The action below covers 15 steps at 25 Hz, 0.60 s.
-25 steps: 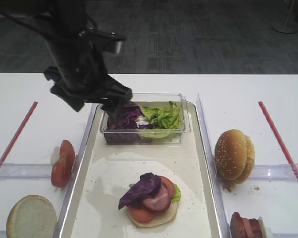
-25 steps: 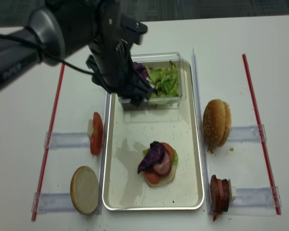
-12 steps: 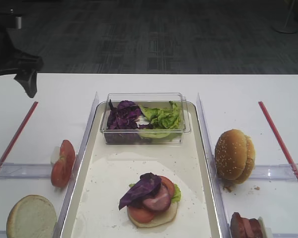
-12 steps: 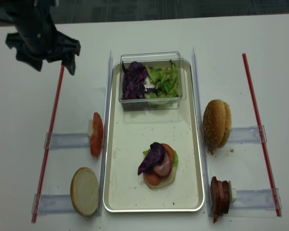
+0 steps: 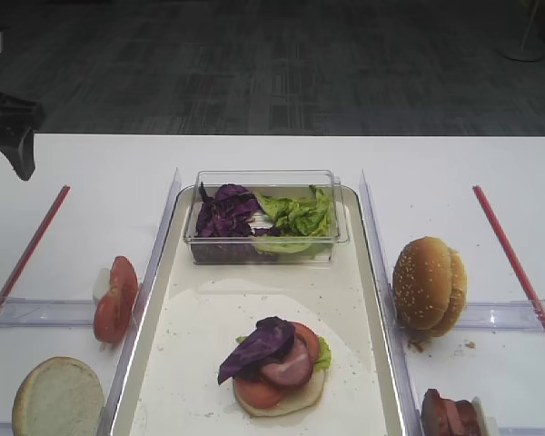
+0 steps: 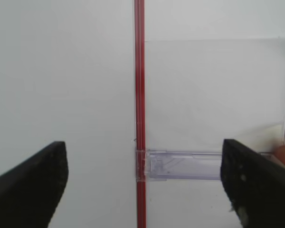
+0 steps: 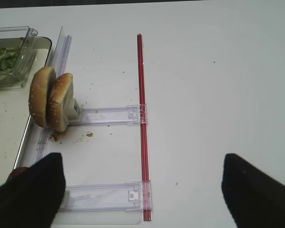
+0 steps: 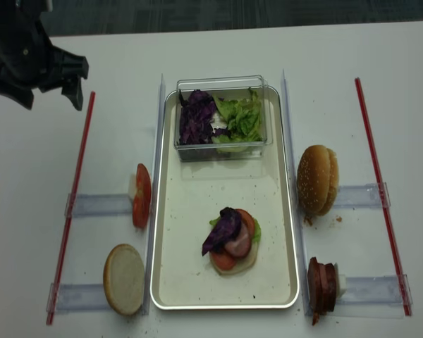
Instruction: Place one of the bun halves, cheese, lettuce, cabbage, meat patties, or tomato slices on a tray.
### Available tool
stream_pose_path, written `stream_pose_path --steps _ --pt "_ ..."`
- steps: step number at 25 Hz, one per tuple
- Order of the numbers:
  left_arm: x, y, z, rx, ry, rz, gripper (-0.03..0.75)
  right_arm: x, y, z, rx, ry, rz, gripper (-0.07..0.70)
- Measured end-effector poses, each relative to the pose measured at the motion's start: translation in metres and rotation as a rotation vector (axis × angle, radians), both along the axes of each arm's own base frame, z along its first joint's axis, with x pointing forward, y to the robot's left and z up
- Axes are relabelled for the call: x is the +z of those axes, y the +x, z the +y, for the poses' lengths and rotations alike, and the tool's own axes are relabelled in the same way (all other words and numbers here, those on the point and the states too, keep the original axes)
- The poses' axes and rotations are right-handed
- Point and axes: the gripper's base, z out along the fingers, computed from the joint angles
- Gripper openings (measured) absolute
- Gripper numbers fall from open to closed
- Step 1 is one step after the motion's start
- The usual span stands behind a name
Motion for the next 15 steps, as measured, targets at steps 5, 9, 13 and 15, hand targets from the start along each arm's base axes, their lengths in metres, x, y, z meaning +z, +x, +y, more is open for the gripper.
stream_pose_path --steps 5,9,13,15 --pt "0.0 -0.003 0.001 0.002 0.001 0.026 0.599 0.0 0.0 0.0 0.0 0.0 0.0 0.678" --pt "-0.01 -0.019 0.001 0.001 0.001 0.066 0.599 0.0 0.0 0.0 0.0 0.0 0.0 0.678" --pt "-0.02 -0.044 0.001 -0.003 -0.002 0.082 0.599 0.0 0.0 0.0 0.0 0.0 0.0 0.678" --pt "-0.025 -0.061 0.001 -0.005 -0.002 0.092 0.599 0.0 0.0 0.0 0.0 0.0 0.0 0.678"
